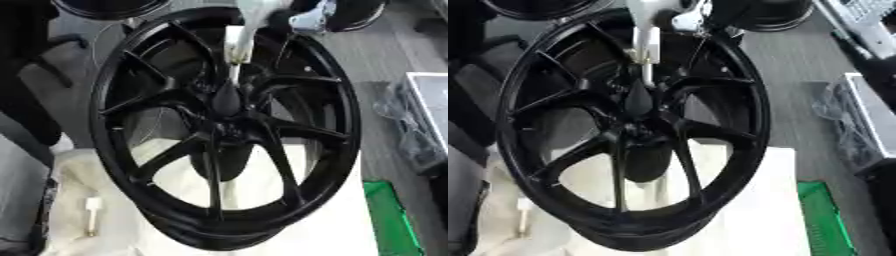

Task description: Pull the pin out of the wheel hub.

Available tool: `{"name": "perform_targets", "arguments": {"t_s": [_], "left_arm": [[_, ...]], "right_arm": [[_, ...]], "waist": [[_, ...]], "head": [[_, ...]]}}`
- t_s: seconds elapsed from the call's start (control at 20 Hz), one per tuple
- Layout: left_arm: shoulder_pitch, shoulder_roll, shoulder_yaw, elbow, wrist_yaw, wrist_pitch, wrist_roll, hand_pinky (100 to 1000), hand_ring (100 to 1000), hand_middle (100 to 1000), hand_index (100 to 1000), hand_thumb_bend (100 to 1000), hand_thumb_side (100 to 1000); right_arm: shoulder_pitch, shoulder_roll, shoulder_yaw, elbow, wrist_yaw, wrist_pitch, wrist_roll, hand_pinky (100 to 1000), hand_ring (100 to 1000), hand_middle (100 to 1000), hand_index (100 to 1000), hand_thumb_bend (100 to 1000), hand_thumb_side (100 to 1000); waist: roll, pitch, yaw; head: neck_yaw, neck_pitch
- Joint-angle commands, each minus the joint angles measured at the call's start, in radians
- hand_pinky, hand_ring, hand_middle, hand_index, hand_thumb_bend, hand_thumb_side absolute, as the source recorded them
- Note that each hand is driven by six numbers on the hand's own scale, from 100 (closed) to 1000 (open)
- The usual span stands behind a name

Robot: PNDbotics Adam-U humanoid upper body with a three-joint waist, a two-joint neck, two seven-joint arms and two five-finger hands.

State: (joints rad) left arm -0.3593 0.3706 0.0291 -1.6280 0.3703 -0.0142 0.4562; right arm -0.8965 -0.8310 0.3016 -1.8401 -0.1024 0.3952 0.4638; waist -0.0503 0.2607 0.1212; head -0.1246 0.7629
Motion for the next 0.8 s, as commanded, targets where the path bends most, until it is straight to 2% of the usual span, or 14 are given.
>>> {"name": "perform_targets", "arguments": {"t_s": [0.05, 0.15, 0.2, 0.25, 0.35, 0.55, 0.8], "left_arm": [[-0.009, 0.025, 0.014, -0.019, -0.002, -0.003, 0.006, 685, 718, 740, 760, 387, 709], [-0.007, 0.026, 0.015, -0.019, -0.001, -0.004, 0.009, 685, 718, 740, 760, 386, 709], [-0.007, 0.027, 0.016, -0.019, -0.001, -0.004, 0.010, 685, 718, 740, 760, 386, 709], [-0.007, 0.027, 0.018, -0.020, -0.001, -0.005, 0.011, 685, 718, 740, 760, 386, 709], [-0.006, 0.028, 0.020, -0.021, -0.001, -0.006, 0.014, 685, 718, 740, 760, 386, 709], [0.001, 0.030, 0.030, -0.022, -0.001, -0.009, 0.022, 685, 718, 740, 760, 386, 708], [0.003, 0.036, 0.040, -0.025, -0.001, -0.013, 0.033, 685, 718, 740, 759, 386, 707]], "right_arm": [[0.027, -0.053, -0.101, 0.023, -0.041, -0.005, -0.055, 652, 489, 498, 580, 217, 100], [0.069, -0.065, -0.158, 0.042, -0.059, -0.017, -0.090, 652, 489, 498, 580, 210, 100], [0.092, -0.072, -0.186, 0.049, -0.067, -0.023, -0.107, 652, 489, 502, 580, 100, 100], [0.116, -0.081, -0.213, 0.053, -0.073, -0.029, -0.124, 652, 489, 499, 581, 203, 100], [0.164, -0.091, -0.267, 0.059, -0.073, -0.043, -0.157, 652, 491, 501, 583, 195, 100], [0.254, -0.069, -0.373, 0.086, -0.021, -0.077, -0.223, 653, 492, 504, 586, 173, 100], [0.390, -0.061, -0.513, 0.141, 0.064, -0.056, -0.308, 659, 501, 512, 596, 202, 100]], "waist": [[0.008, -0.019, -0.007], [0.010, -0.018, -0.011], [0.011, -0.017, -0.013], [0.011, -0.016, -0.015], [0.013, -0.015, -0.019], [0.019, -0.013, -0.038], [0.021, -0.008, -0.055]], "head": [[0.009, -0.007], [0.013, -0.009], [0.013, -0.010], [0.014, -0.011], [0.015, -0.011], [0.032, -0.012], [0.046, -0.014]]}}
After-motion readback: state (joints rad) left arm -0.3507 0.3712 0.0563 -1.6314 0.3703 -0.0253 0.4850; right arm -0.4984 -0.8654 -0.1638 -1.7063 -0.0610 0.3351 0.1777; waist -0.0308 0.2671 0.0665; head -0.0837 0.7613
